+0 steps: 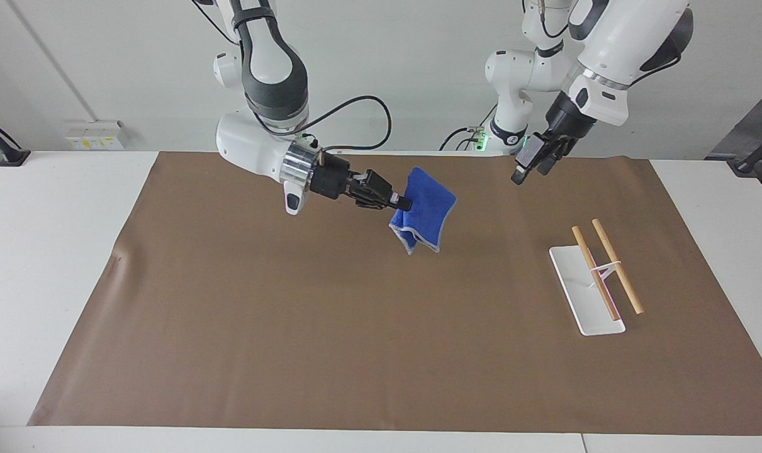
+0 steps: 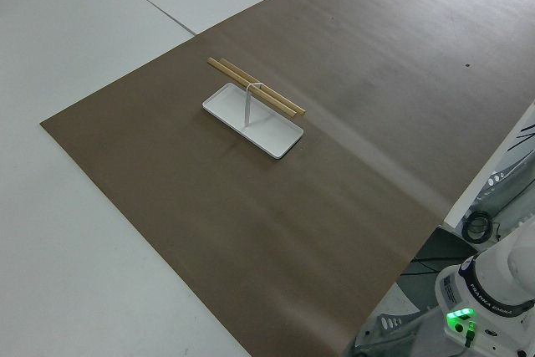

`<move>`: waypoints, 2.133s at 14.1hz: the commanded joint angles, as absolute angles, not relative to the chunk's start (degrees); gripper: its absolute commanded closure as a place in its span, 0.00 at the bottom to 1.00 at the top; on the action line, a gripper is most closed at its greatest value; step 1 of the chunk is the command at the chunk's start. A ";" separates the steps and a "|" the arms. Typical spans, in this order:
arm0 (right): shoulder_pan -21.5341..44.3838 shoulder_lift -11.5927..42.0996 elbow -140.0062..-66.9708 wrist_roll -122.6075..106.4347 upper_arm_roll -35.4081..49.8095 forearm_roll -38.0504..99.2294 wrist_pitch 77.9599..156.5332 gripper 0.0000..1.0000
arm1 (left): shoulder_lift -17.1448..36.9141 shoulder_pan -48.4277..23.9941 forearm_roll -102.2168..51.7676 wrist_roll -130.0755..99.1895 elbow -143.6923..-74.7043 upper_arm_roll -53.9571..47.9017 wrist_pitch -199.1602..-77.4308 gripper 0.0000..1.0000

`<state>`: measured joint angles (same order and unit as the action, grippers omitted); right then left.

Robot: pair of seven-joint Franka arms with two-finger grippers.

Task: Right arm passes towel to left arm to hang
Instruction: 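Close the left gripper on the towel held by the right gripper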

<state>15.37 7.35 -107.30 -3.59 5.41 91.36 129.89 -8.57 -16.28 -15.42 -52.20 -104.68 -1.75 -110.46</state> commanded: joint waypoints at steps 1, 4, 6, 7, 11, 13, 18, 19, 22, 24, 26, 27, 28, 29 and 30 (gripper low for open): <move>15.73 7.03 -107.67 -5.98 5.80 92.81 131.48 1.00 | -12.39 -20.12 -17.31 -61.32 -110.82 -0.97 -116.61 0.00; 17.31 7.29 -107.58 -6.06 5.98 93.60 133.59 1.00 | -12.48 -22.93 -17.31 -70.98 -112.75 -0.97 -121.88 0.00; 17.31 7.29 -107.58 -6.06 6.06 93.60 133.42 1.00 | -12.83 -23.55 -17.31 -75.83 -113.99 -1.05 -124.79 0.00; 17.31 7.29 -107.49 -6.06 6.06 94.04 133.50 1.00 | -12.83 -23.64 -18.01 -77.07 -114.34 -1.05 -125.76 0.00; 17.31 7.29 -107.58 -6.07 6.06 94.57 133.68 1.00 | -12.74 -25.13 -20.04 -85.24 -116.62 -1.05 -129.81 0.00; 17.31 7.29 -107.58 -6.07 6.06 94.31 133.77 1.00 | -11.70 -26.36 -20.48 -87.44 -117.68 -1.05 -132.43 0.00; 17.40 7.29 -107.58 -6.06 6.06 94.13 134.12 1.00 | -6.87 -29.53 -21.36 -101.05 -117.77 -0.97 -145.88 0.01; 17.40 7.29 -107.58 -6.15 6.06 94.04 134.82 1.00 | -6.59 -29.53 -21.36 -102.81 -117.77 -0.97 -147.55 0.21; 18.37 7.29 -107.58 -6.15 6.06 94.13 135.96 1.00 | -6.50 -29.53 -21.36 -105.11 -117.77 -0.88 -148.27 0.70; 18.37 7.29 -107.67 -6.07 6.06 94.04 136.23 1.00 | -6.24 -29.27 -21.36 -105.47 -117.60 -0.88 -148.62 0.97; 18.37 7.29 -107.75 -5.98 6.06 94.04 136.32 1.00 | -6.07 -28.92 -21.36 -105.38 -117.25 -0.88 -148.62 1.00; 18.37 7.29 -107.93 -6.06 6.06 94.04 136.32 1.00 | -5.89 -28.92 -21.27 -105.03 -117.16 -0.79 -148.71 1.00; 18.28 7.29 -107.93 -5.98 6.06 94.04 136.32 1.00 | -5.89 -28.83 -21.27 -104.86 -117.07 -0.79 -148.71 1.00; 18.28 7.38 -107.93 -5.98 6.06 94.04 136.67 1.00 | -5.80 -28.83 -21.27 -104.77 -117.07 -0.79 -148.80 1.00; 18.37 7.47 -107.84 -5.98 5.98 93.61 138.15 1.00 | -5.80 -28.83 -21.27 -104.68 -117.07 -0.79 -149.41 1.00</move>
